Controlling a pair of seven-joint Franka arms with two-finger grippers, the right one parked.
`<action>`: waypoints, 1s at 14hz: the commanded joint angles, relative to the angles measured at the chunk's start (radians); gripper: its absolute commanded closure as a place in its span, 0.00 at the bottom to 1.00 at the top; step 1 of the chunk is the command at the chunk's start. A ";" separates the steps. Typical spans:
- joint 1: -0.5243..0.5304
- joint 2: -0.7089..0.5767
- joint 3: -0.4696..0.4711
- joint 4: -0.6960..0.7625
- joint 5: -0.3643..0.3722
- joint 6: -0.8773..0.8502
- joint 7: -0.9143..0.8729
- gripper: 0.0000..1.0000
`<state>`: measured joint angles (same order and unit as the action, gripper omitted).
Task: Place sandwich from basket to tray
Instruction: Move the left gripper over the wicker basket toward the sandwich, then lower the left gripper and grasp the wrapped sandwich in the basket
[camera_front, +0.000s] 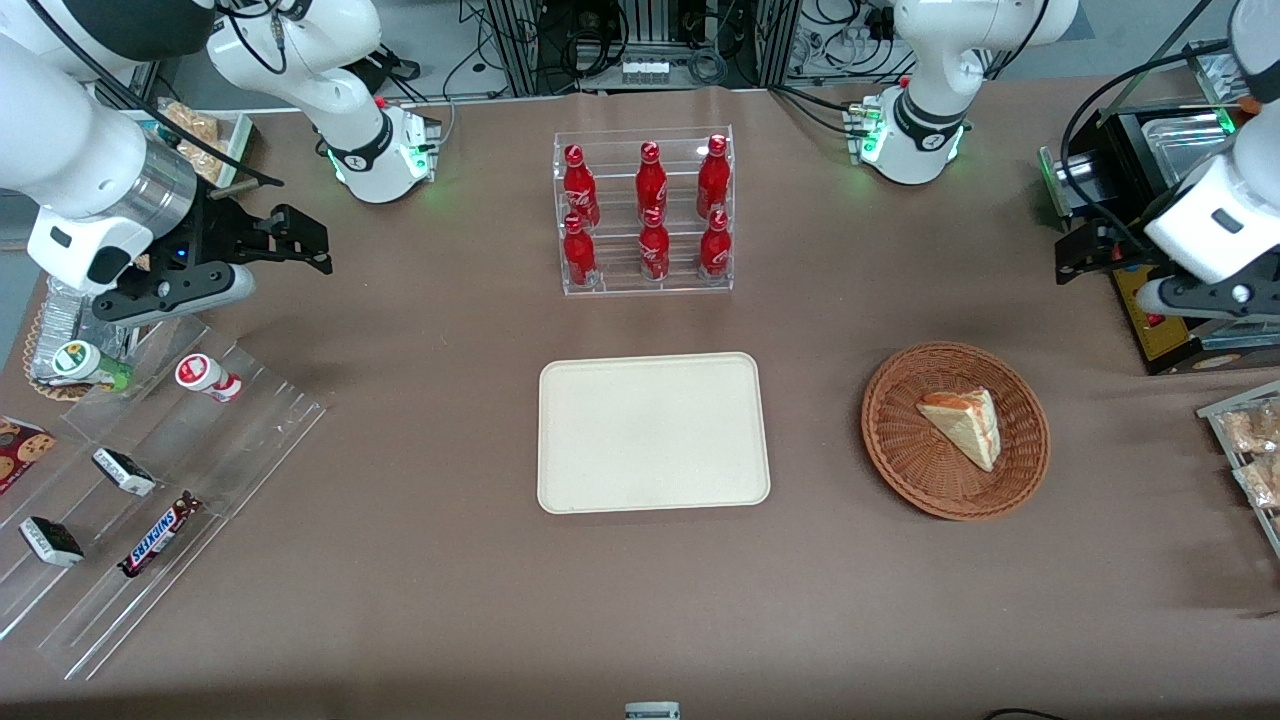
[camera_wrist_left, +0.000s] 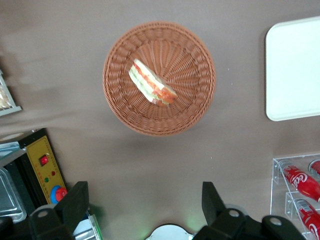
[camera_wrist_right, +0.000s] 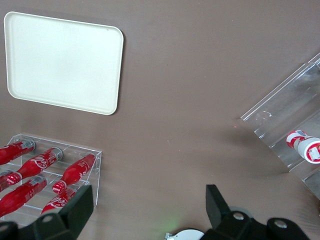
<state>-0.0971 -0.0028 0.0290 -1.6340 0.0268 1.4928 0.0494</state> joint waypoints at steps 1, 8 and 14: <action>0.007 -0.002 -0.011 -0.162 0.008 0.139 -0.016 0.00; 0.016 0.015 -0.004 -0.567 0.015 0.691 -0.109 0.00; 0.014 0.147 -0.006 -0.595 0.015 0.931 -0.935 0.00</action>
<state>-0.0890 0.0998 0.0309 -2.2330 0.0295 2.3646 -0.6354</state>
